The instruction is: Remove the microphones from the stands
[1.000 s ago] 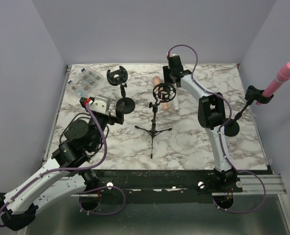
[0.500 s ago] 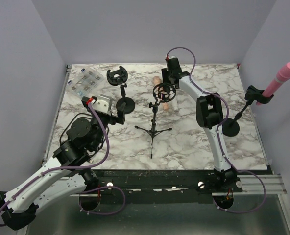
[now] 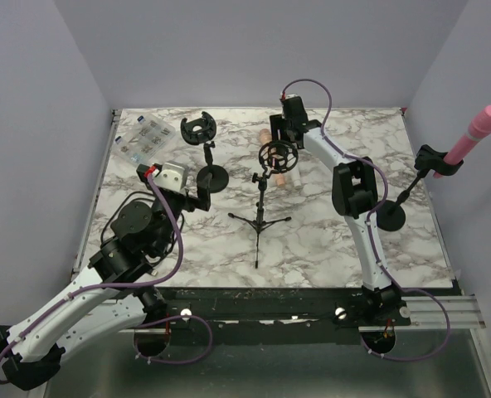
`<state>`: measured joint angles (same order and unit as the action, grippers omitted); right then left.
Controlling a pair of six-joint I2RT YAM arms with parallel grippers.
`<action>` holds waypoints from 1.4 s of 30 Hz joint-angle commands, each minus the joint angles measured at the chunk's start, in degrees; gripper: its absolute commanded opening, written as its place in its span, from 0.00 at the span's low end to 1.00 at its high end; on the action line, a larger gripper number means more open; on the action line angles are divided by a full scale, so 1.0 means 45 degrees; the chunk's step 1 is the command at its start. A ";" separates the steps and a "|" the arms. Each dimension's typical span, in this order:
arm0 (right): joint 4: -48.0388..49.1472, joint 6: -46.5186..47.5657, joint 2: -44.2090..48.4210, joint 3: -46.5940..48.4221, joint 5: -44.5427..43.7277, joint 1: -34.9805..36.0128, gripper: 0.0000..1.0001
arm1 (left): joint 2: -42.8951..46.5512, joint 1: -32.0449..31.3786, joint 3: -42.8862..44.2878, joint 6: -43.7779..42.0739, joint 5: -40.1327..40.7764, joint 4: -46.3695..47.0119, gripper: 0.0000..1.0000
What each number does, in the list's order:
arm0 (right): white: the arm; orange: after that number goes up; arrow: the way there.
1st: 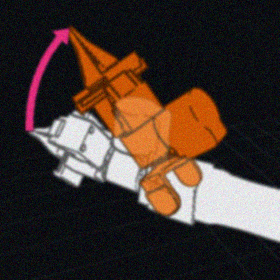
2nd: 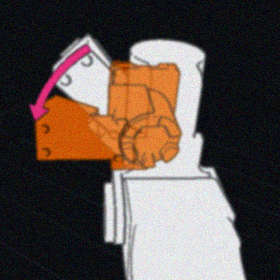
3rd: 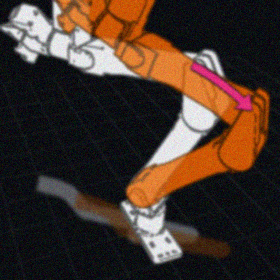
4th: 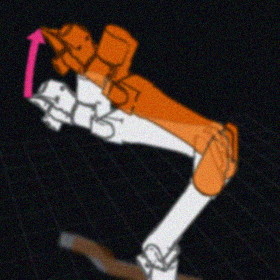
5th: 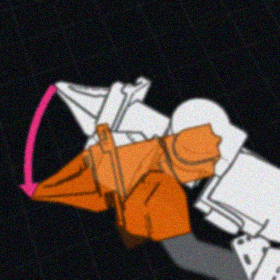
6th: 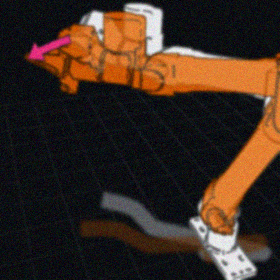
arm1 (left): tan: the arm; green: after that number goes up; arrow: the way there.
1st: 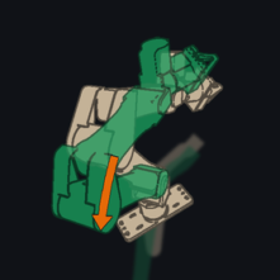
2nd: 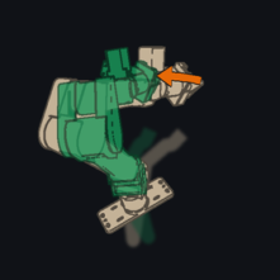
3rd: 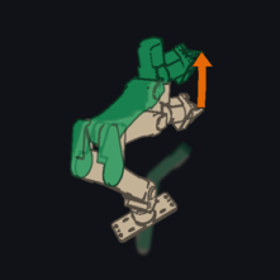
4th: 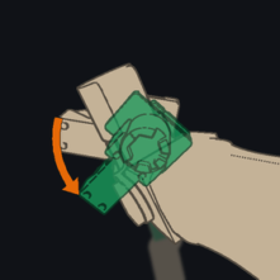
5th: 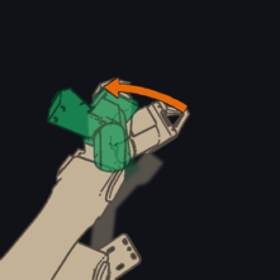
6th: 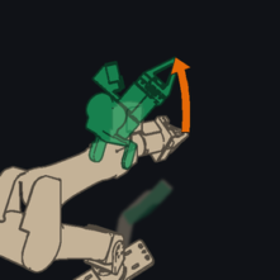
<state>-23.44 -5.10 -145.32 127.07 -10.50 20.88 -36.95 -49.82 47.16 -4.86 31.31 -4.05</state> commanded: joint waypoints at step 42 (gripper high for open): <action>1.2819 -1.2410 1.0237 -1.7217 1.4784 -0.1110 0.89 | 0.0334 0.0056 0.0796 0.1012 -0.0982 -0.0798 0.98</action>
<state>16.16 -50.35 -99.22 53.25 46.57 15.68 -35.79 -49.82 49.17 -0.80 28.03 -6.61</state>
